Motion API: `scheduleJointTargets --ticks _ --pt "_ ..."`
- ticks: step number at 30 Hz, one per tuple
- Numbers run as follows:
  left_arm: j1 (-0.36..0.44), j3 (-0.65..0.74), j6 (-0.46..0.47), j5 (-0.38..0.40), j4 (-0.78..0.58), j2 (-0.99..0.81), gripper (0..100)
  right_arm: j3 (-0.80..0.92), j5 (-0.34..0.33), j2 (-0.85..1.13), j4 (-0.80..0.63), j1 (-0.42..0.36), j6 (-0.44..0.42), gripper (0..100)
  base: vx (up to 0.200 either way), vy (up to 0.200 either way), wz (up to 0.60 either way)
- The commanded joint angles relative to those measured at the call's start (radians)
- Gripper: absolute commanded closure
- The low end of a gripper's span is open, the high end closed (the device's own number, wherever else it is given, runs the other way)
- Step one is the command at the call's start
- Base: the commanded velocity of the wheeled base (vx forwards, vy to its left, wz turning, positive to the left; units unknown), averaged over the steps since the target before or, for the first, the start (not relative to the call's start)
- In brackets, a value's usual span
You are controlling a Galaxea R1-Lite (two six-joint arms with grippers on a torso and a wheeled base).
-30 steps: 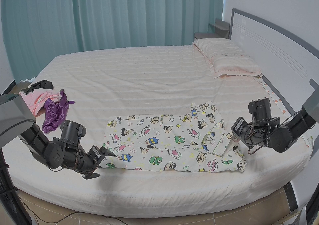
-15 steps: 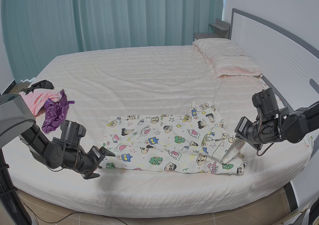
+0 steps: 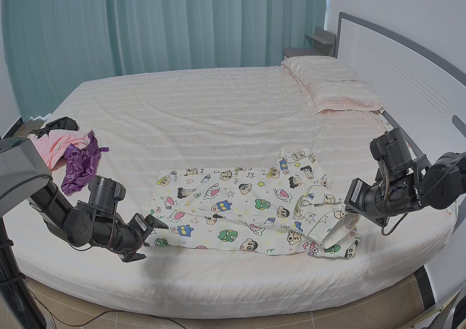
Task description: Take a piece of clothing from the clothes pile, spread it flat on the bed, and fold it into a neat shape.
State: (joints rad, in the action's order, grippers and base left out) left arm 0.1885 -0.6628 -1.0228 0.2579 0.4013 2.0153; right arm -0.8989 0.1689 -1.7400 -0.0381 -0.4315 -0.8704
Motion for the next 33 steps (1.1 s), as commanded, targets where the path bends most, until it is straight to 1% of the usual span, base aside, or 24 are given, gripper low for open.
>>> scheduleJointTargets --ticks 1,3,4,9,16,19,22,25,27,28,29,30,31,32,33 --pt "0.0 0.002 0.0 0.0 0.001 0.002 0 0.021 -0.002 0.008 -0.017 -0.012 -0.001 100 0.0 0.0 0.0" --pt "0.0 0.0 0.0 0.0 0.001 0.002 0 0.04 0.0 0.013 -0.026 -0.026 -0.001 100 0.0 0.0 0.0" --pt "0.0 0.0 0.0 0.0 0.001 0.002 0 0.046 -0.002 0.014 -0.028 -0.029 -0.001 0 0.0 0.0 0.0" --pt "0.0 0.002 0.0 0.0 0.001 0.002 0 0.101 0.0 0.036 -0.028 -0.041 0.005 0 0.0 0.0 0.0" --pt "0.0 0.0 0.0 0.0 0.001 0.003 0 0.087 -0.005 0.027 -0.011 -0.027 0.004 0 0.0 0.0 0.0" --pt "0.0 0.0 0.0 0.0 0.001 0.002 0 0.071 -0.037 -0.032 0.041 -0.023 -0.004 0 0.0 0.0 0.0" --pt "0.0 -0.003 0.001 0.004 0.001 0.002 0 0.075 -0.081 -0.11 0.145 -0.013 -0.009 0 0.0 0.0 0.0" --pt "0.0 -0.005 0.001 0.003 0.001 0.003 0 0.092 -0.1 -0.171 0.259 -0.006 -0.018 0 0.0 0.0 0.0" --pt "0.0 -0.003 0.003 -0.002 0.001 0.003 0 0.109 -0.105 -0.196 0.322 -0.003 -0.041 0 0.0 0.0 0.0" --pt "0.0 -0.001 0.004 -0.008 0.013 0.003 0 0.133 -0.106 -0.21 0.392 -0.003 -0.071 0 0.0 0.0 0.0" --pt "0.0 -0.001 0.004 -0.008 0.024 0.002 0 0.146 -0.106 -0.213 0.423 -0.001 -0.082 0 0.0 0.0 0.0" --pt "0.0 0.002 0.001 -0.009 0.045 0.003 0 0.166 -0.106 -0.214 0.465 -0.001 -0.091 0 0.0 0.0 0.0" --pt "0.0 0.002 0.0 -0.011 0.051 0.003 0 0.172 -0.105 -0.214 0.475 -0.001 -0.093 0 0.0 0.0 0.0" --pt "0.0 0.009 -0.008 -0.017 0.08 0.002 0 0.212 -0.094 -0.216 0.534 -0.004 -0.094 0 0.0 0.0 0.0" --pt "0.0 0.018 -0.011 -0.019 0.09 0.0 0 0.233 -0.095 -0.214 0.56 -0.003 -0.094 0 0.0 0.0 0.0"
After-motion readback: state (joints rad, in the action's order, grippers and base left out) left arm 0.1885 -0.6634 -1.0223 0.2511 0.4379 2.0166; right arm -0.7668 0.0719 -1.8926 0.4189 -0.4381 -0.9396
